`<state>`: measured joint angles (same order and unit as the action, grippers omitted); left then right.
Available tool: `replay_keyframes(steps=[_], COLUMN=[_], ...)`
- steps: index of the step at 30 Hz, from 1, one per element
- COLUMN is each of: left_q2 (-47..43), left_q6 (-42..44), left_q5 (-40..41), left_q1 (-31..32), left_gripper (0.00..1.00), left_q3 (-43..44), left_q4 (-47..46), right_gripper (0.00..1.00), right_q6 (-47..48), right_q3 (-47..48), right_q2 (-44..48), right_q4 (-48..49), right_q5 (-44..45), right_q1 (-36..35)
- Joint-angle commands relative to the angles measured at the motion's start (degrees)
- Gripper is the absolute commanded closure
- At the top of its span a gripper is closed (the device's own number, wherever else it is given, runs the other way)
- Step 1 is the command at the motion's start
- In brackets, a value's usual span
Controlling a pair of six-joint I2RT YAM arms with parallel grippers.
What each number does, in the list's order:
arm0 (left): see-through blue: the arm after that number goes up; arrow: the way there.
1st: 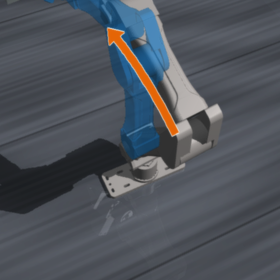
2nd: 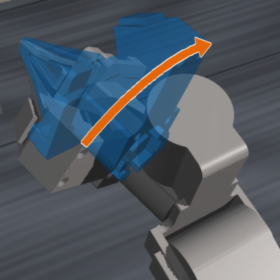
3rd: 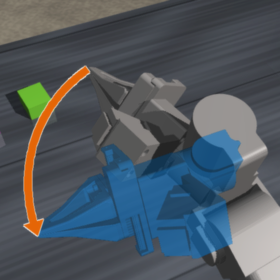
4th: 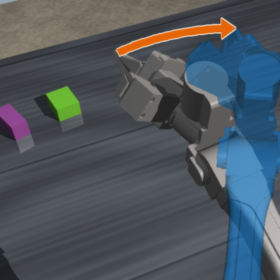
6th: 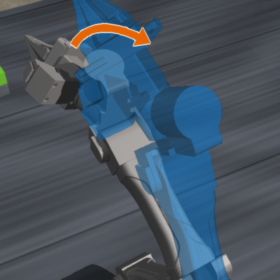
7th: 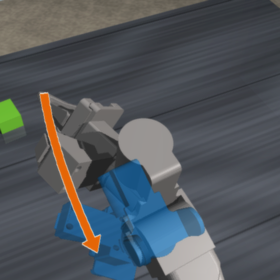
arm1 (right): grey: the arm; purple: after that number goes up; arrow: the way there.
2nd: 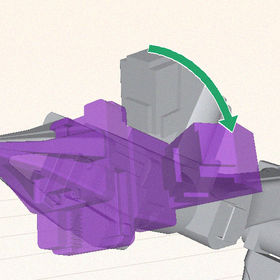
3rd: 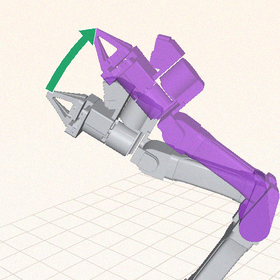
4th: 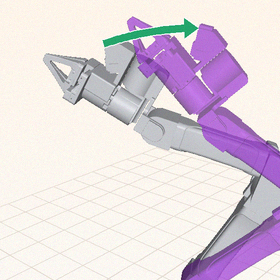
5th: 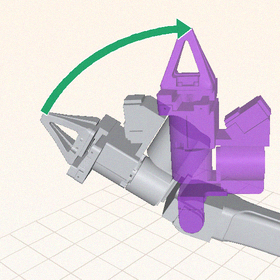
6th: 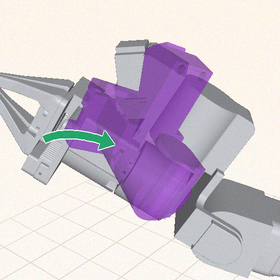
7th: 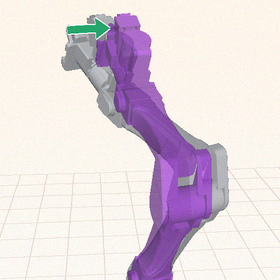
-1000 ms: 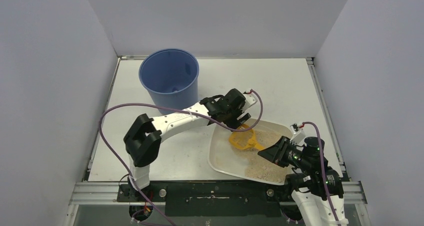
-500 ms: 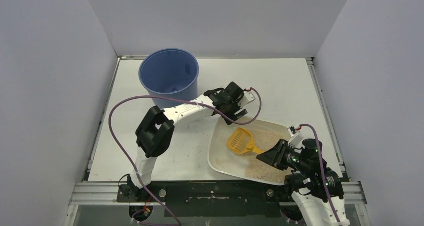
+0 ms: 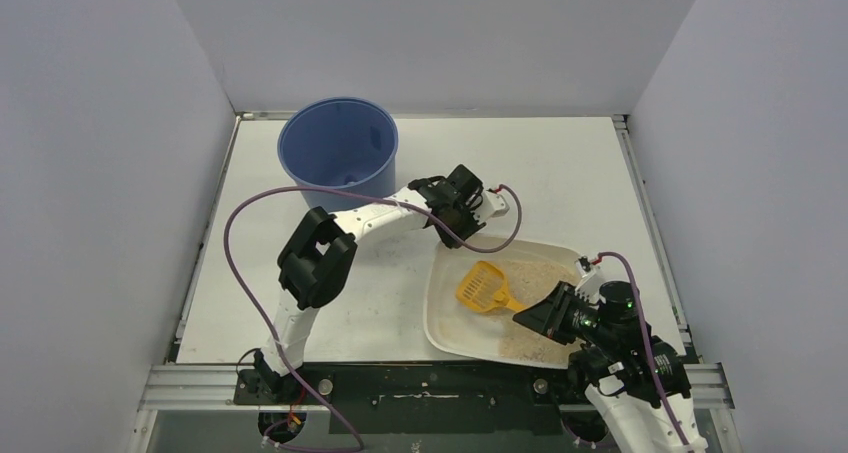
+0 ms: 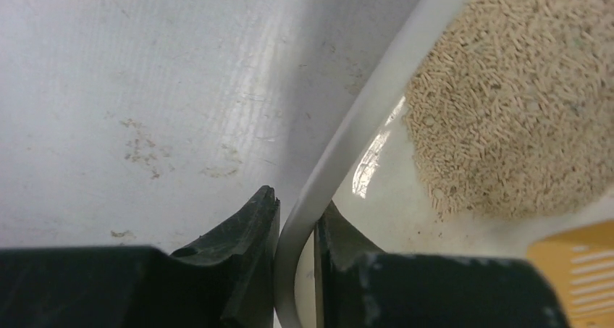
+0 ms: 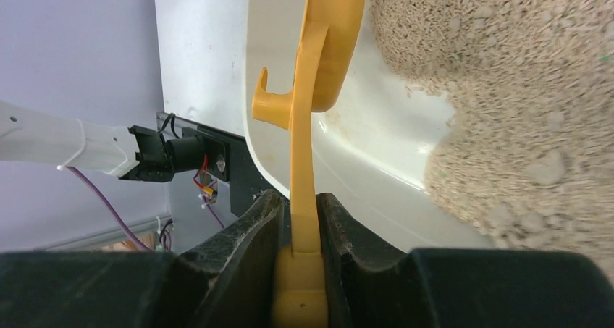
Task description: Clean the litter box
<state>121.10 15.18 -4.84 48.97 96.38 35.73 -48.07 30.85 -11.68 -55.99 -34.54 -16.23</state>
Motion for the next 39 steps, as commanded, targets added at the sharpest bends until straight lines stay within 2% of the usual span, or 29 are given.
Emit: replay_keyframes(steps=[1, 2, 5, 10, 15, 23, 26, 30, 35, 37, 39], left_q2=[-0.86, -1.26, -1.98, -5.15, -12.31, -23.79, -27.27, -28.95, -28.89, -28.2, -27.42], left_q6=[-2.83, -3.54, -5.46, -10.6, -24.31, -51.03, -58.79, -63.9, -63.13, -59.85, -55.81], left_q5=[-1.44, -1.52, -0.97, 6.5, 15.59, 23.34, 25.25, 28.19, 27.9, 28.49, 28.44], left_q1=[-0.18, -0.38, -0.7, -1.14, -1.54, -0.82, 2.18, 10.66, 13.43, 12.88, 11.42], left_gripper=[0.94, 1.0, 1.0, 1.0, 1.0, 1.0, 1.0, 1.0, 0.56, 0.46, 0.42], left_q3=[-0.07, -0.66, -1.91, -6.22, -16.77, -33.35, -36.66, -35.9, -33.4, -32.15, -30.82], left_q4=[-3.21, -3.95, -5.41, -7.56, -11.81, -16.29, -17.35, -17.69, -17.54, -17.08, -17.07], right_gripper=[1.0, 1.0, 1.0, 1.0, 1.0, 1.0, 1.0, 1.0, 1.0, 1.0, 1.0], right_q6=[-2.03, -2.15, -2.11, -1.36, -3.55, -8.0, -8.56, -9.21, -9.76, -9.44, -9.09], right_q3=[-0.25, -0.22, -0.17, 2.29, 4.43, 3.06, 3.7, 4.76, 5.95, 6.67, 7.37], right_q2=[0.47, 0.36, -0.57, -3.37, -5.25, -7.26, -8.0, -8.99, -9.16, -9.19, -9.49], right_q4=[1.48, 1.59, 1.87, -0.2, 0.23, 6.08, 6.04, 5.88, 4.75, 4.26, 3.63], right_q5=[2.83, 3.15, 4.67, 11.83, 18.36, 18.61, 20.13, 21.8, 23.98, 24.7, 25.32], right_q1=[-0.55, -0.58, -0.73, -0.86, -1.47, -1.84, -1.88, -2.05, -1.99, -2.0, -2.07])
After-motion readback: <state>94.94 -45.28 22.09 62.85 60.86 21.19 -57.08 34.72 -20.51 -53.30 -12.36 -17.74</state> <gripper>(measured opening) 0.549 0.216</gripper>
